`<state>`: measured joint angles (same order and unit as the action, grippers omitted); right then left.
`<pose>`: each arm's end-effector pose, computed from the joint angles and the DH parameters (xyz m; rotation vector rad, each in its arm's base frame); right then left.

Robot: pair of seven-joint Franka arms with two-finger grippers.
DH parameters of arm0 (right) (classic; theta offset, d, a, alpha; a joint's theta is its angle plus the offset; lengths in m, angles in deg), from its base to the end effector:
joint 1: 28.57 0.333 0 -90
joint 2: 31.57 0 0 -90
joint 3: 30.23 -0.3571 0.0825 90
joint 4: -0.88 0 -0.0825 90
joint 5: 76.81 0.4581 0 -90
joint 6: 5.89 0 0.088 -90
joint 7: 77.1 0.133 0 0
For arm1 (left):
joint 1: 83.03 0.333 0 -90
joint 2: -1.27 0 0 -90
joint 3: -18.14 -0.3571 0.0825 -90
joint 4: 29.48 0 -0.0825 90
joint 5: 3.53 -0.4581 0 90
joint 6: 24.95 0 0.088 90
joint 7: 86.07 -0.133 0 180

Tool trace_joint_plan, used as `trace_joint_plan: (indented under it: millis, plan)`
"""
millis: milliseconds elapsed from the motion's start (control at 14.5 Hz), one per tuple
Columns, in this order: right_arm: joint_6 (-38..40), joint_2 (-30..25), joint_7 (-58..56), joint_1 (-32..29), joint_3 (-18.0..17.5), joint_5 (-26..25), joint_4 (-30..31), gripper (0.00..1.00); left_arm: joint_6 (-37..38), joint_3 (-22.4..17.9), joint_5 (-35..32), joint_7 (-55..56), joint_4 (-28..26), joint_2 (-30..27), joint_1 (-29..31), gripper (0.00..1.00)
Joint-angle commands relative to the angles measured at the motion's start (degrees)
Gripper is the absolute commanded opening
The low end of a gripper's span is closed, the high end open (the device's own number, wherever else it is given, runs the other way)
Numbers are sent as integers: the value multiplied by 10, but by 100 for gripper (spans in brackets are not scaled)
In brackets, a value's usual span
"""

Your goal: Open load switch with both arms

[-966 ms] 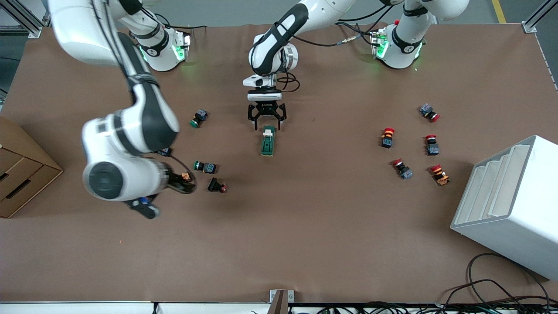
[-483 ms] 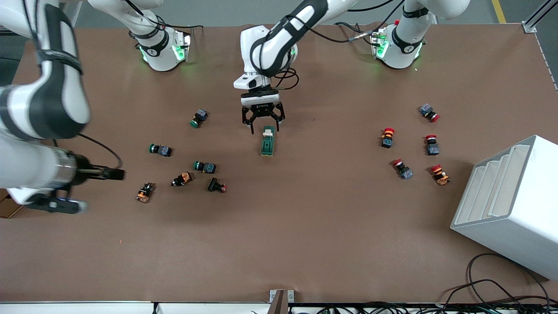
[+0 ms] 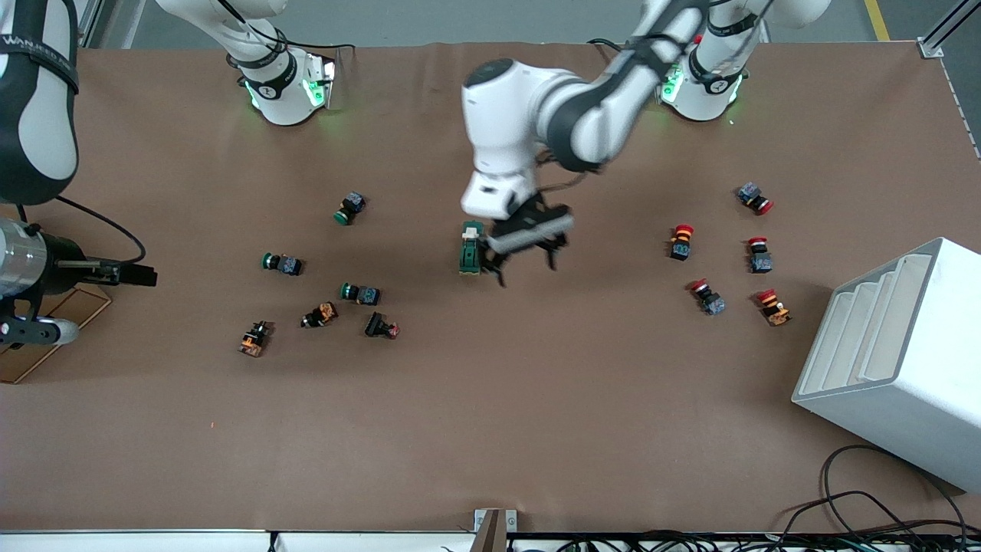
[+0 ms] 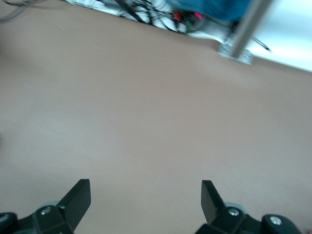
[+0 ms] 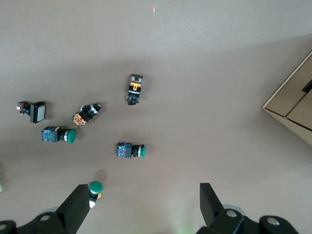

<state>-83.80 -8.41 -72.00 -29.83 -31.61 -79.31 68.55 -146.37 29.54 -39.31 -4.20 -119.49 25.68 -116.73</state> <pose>0.7316 -0.0085 0.5556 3.0750 -0.1417 -0.3457 0.5933 -0.5118 0.4025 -2.9119 -0.5436 -0.7271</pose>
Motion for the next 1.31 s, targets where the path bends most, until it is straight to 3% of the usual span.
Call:
trace_joint_plan:
  millis: [0, 207, 345, 759, 966, 1241]
  plan:
    - [30, -6, 3, 2, -10, -6, 1, 100, 104, 6, 95, -111, 104, 5, 44, 100]
    - [53, -21, 5, 6, -14, -2, 7, 100, 159, 8, 172, -242, 135, -12, 123, 100]
    - [35, -52, 5, 3, -14, 1, 37, 100, 183, 5, 178, -344, 135, -28, 163, 100]
    - [-66, -218, 5, -1, -13, 25, 249, 100, 275, -8, 267, -597, 127, -112, 300, 100]
    - [-45, -255, 5, -2, -10, 36, 269, 100, 323, -32, 315, -690, 121, -146, 339, 100]
    - [-37, -302, 4, -2, -9, 39, 284, 100, 361, -45, 330, -755, 88, -203, 363, 100]
